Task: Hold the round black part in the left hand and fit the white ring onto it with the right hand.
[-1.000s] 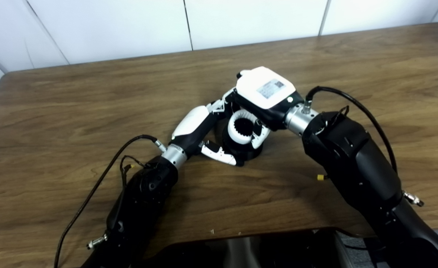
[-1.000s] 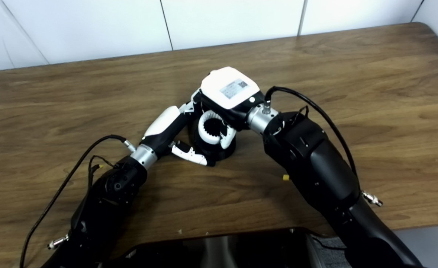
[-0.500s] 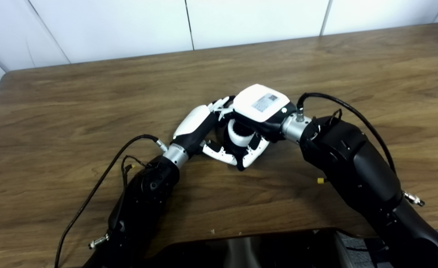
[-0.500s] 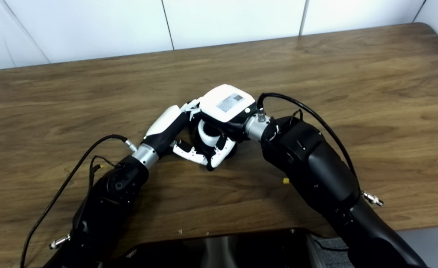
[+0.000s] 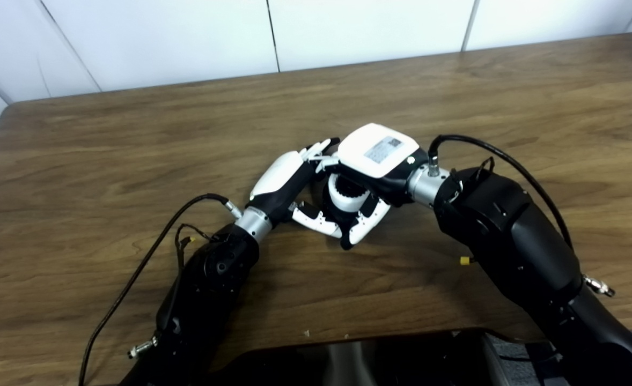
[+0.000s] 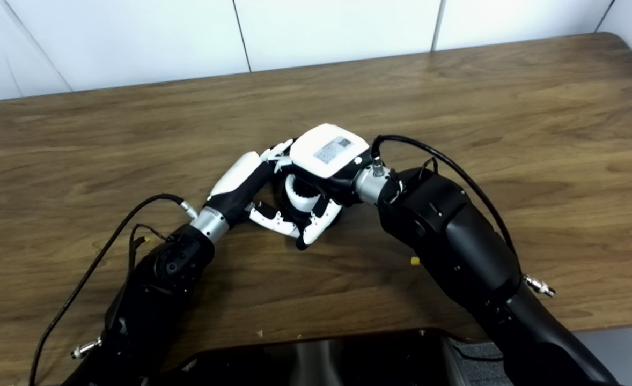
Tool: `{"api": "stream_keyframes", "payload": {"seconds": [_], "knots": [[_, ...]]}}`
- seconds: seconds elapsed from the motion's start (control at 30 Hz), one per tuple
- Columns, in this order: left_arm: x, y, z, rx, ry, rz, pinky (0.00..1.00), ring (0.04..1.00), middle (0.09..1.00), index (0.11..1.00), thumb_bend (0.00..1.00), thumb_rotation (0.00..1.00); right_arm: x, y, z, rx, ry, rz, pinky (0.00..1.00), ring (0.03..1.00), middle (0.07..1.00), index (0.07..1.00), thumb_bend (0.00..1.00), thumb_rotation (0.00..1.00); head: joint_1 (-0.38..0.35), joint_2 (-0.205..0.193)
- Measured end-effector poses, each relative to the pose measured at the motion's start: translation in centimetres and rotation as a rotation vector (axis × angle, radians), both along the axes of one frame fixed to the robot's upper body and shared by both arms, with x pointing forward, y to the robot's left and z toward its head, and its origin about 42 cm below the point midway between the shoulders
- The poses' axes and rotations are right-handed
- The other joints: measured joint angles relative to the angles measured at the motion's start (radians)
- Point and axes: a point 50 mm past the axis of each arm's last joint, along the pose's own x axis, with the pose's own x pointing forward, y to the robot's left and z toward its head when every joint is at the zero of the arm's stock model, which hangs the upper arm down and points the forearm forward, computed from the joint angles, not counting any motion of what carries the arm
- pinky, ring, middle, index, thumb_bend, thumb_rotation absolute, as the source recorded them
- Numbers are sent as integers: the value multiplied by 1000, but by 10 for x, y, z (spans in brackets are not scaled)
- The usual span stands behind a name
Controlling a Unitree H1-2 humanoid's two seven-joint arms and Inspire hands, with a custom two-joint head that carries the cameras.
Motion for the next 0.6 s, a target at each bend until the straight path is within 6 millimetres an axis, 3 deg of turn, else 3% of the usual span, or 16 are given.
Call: {"api": "stream_keyframes", "payload": {"seconds": [0.2, 0.47, 0.6], "knots": [[0, 0, 0, 0, 1, 1, 1000, 1000, 1000, 609, 986, 284, 3, -13, 1, 70, 33, -53, 885, 769, 821, 836, 942, 478, 0, 0], [0, 1, 0, 2, 0, -1, 1000, 1000, 1000, 596, 982, 269, 7, -29, 5, 164, 49, -117, 809, 754, 808, 818, 906, 494, 2, 0], [0, 1, 0, 2, 0, -1, 1000, 1000, 1000, 598, 980, 259, 8, -37, 6, 222, 59, -153, 819, 750, 802, 821, 909, 501, 2, 0]]}}
